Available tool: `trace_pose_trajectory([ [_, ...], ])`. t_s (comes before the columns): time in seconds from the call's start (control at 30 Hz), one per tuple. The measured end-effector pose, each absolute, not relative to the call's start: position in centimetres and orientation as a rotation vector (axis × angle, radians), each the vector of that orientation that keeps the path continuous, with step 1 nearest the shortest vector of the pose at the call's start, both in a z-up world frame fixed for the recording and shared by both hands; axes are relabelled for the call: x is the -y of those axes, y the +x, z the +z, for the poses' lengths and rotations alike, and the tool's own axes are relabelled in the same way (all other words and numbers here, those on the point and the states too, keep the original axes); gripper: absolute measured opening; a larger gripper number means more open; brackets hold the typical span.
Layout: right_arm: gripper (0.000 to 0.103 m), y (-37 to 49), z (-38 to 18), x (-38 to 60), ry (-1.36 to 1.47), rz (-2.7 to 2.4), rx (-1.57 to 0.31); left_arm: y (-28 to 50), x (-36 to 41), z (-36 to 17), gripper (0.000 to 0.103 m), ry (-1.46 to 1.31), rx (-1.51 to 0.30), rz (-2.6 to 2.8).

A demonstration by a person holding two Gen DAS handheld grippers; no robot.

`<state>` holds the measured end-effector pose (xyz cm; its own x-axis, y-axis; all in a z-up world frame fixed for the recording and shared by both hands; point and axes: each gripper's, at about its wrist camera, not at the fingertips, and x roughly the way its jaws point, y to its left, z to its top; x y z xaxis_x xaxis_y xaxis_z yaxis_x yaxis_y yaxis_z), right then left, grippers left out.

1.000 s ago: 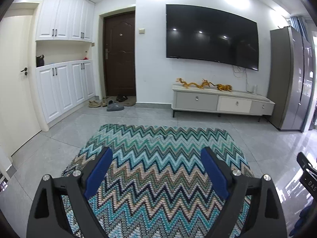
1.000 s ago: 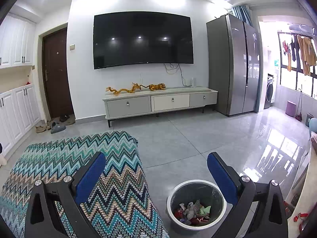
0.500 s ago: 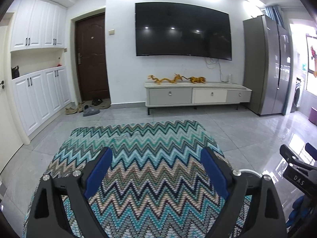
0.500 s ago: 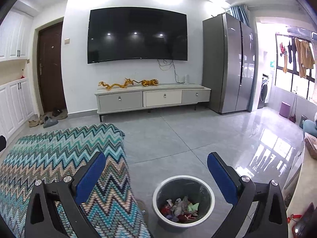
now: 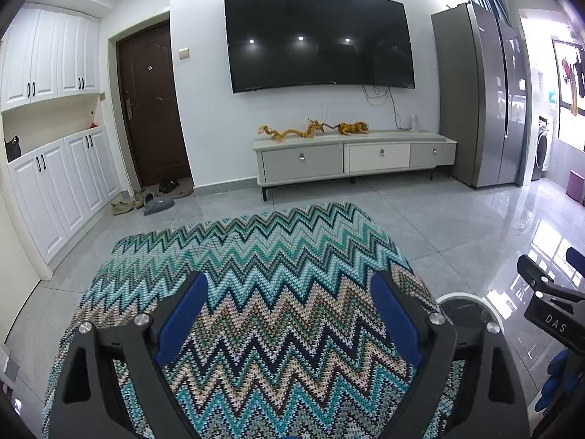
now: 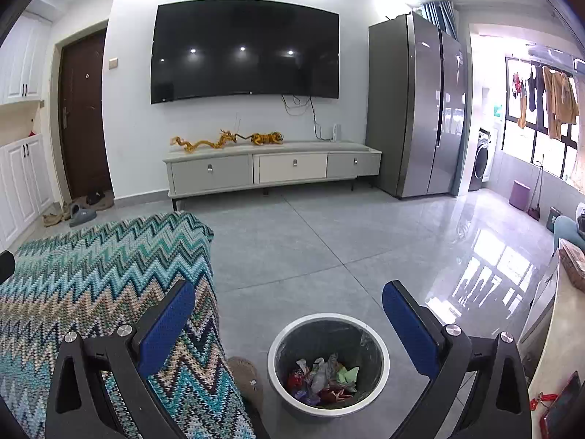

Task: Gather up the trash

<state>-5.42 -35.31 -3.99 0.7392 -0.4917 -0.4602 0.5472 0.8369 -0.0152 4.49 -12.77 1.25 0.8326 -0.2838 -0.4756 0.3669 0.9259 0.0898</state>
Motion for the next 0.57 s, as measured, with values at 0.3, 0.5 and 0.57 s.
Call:
trace_pose_trajectory([
  [0.3, 0.103, -3.9, -5.4, 36.7, 0.133, -0.603, -0.499, 6.6, 13.4, -0.2, 0.090, 0.175, -0.512, -0.350],
  [0.5, 0.103, -2.9, -6.1, 36.8, 0.128, -0.607, -0.515, 7.9, 13.0, -0.4, 0.090, 0.156, -0.532, -0.342],
  [0.57, 0.103, -2.6, -6.3, 36.7, 0.124, -0.606, -0.519, 8.2, 12.7, -0.4, 0.090, 0.145, -0.538, -0.338],
])
